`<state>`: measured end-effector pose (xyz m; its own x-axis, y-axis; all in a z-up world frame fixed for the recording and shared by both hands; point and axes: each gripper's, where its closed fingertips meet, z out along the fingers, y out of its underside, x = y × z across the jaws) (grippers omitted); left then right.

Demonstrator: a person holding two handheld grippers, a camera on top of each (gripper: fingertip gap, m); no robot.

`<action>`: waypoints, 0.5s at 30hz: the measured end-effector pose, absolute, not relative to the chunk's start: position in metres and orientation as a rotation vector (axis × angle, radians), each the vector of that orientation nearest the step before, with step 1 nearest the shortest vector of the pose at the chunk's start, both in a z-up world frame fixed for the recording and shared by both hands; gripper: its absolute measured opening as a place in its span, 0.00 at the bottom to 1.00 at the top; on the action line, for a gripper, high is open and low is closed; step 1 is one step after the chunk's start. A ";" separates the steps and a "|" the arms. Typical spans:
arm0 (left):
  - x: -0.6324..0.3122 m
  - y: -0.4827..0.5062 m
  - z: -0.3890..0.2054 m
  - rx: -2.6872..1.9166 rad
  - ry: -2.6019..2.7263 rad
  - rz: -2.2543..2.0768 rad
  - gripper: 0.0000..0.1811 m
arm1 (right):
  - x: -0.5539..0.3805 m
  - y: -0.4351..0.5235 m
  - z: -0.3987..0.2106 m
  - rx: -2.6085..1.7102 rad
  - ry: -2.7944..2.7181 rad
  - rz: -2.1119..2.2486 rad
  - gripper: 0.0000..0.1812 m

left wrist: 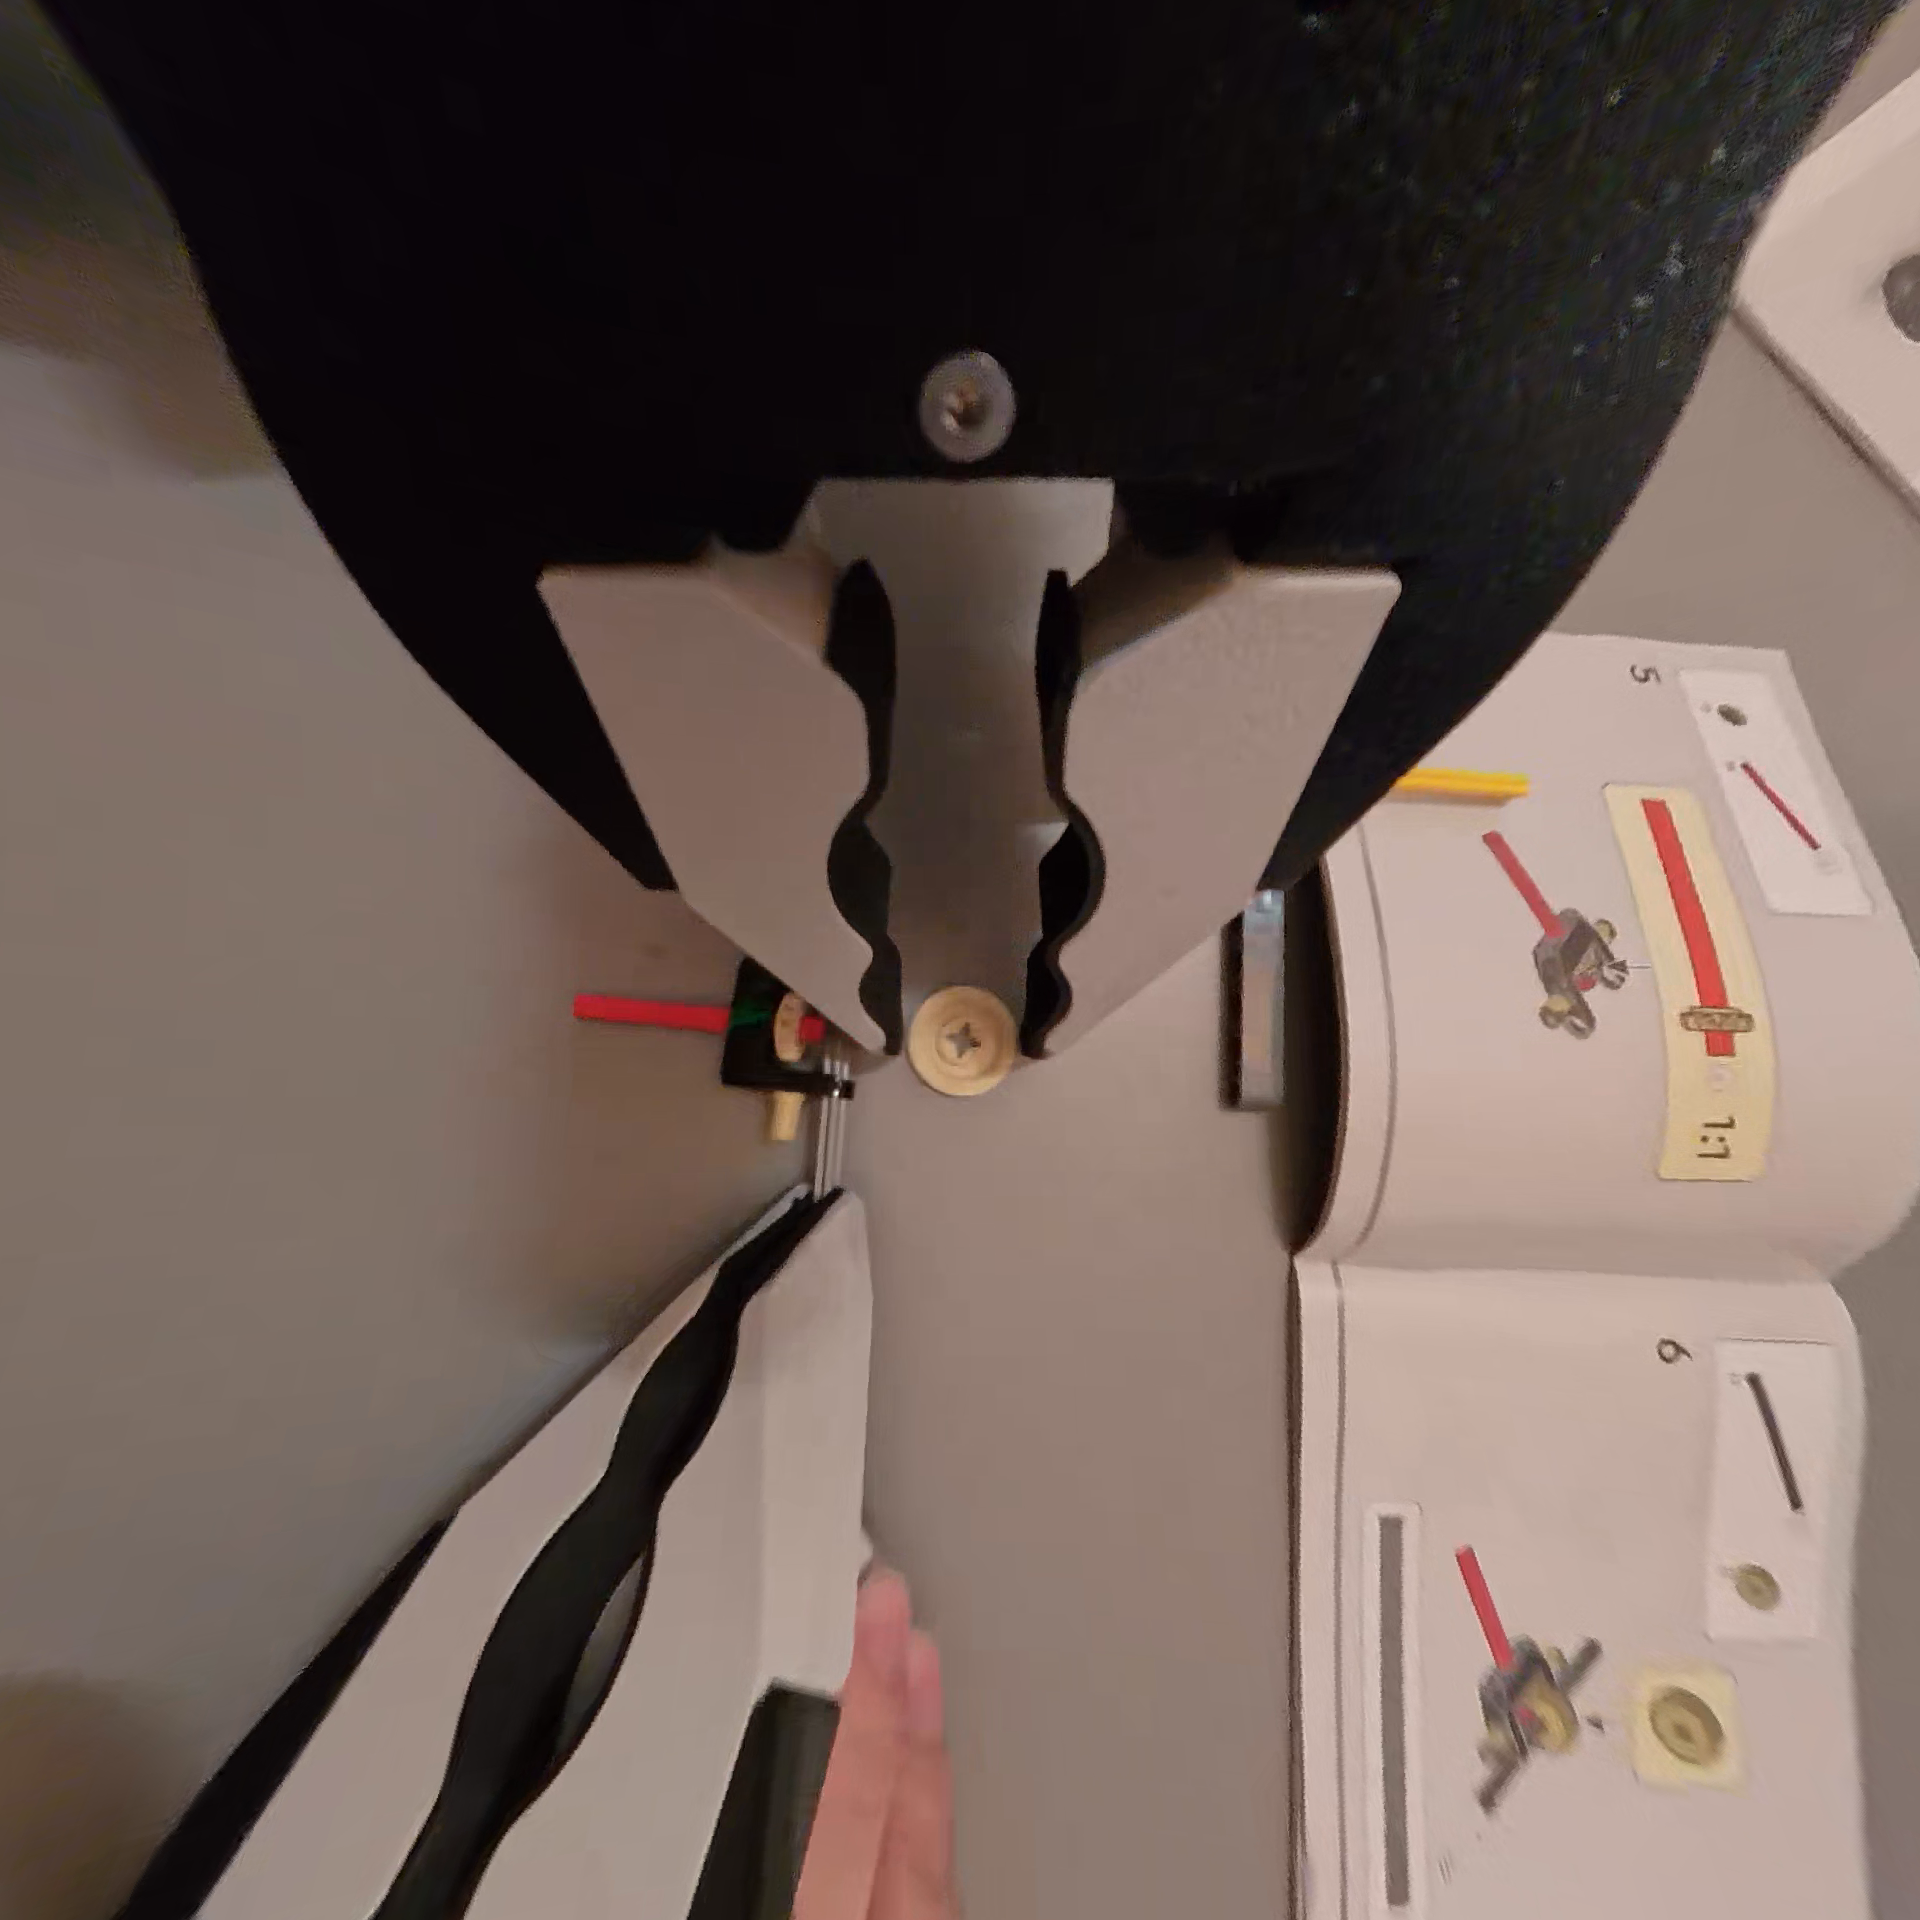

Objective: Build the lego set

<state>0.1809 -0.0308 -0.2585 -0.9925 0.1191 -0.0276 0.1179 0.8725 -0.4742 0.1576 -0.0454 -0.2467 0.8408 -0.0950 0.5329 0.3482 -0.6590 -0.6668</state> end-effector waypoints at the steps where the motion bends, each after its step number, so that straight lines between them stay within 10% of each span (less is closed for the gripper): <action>1: 0.181 -0.032 -0.258 -0.184 -3.042 0.781 0.10 | 0.158 -0.046 -0.247 -2.191 -0.184 -0.689 0.01; 15: 0.169 -0.021 -0.231 0.429 -2.631 1.368 0.10 | 0.158 -0.047 -0.246 -2.193 -0.171 -0.688 0.01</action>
<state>0.1693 -0.0206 -0.2305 -0.9487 -0.1838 0.2572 -0.3161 0.5448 -0.7767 0.1584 -0.0472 -0.2465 0.8420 -0.1036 0.5295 0.3395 -0.6609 -0.6693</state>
